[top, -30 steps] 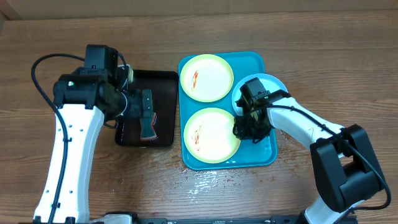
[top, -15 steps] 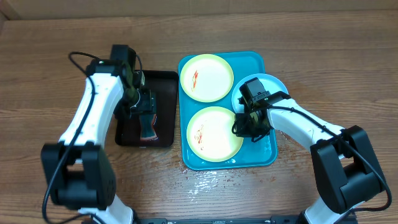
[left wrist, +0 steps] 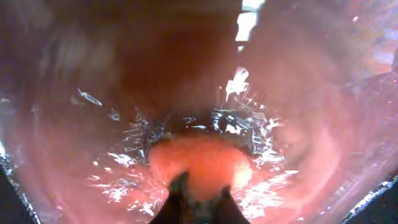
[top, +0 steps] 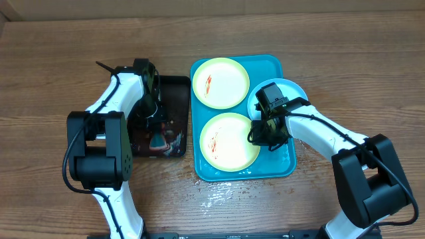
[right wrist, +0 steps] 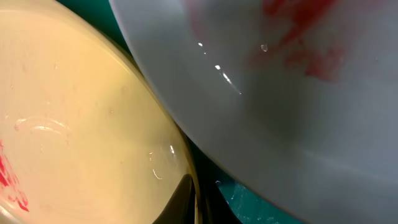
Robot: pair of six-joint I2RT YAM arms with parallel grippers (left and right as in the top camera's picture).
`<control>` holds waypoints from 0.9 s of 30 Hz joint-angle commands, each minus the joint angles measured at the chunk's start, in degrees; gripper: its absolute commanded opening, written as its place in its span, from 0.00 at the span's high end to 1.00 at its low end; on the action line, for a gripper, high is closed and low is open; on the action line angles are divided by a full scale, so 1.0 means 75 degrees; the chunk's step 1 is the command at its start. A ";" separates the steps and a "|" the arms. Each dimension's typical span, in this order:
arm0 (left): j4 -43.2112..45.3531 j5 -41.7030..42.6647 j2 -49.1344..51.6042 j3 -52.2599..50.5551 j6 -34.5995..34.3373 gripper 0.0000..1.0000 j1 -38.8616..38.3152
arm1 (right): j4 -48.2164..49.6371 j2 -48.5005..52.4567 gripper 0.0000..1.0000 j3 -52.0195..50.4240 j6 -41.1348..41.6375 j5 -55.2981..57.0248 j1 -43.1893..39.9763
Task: Clean dirty plates on tray and stack at the side
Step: 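Grasp the green-orange sponge with the left gripper and lift it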
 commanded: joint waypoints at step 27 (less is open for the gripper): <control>-0.1230 -0.1058 -0.0906 0.1416 0.0073 0.96 -0.0595 | -0.0093 0.0041 0.96 -0.0143 0.0125 0.0845 -0.0023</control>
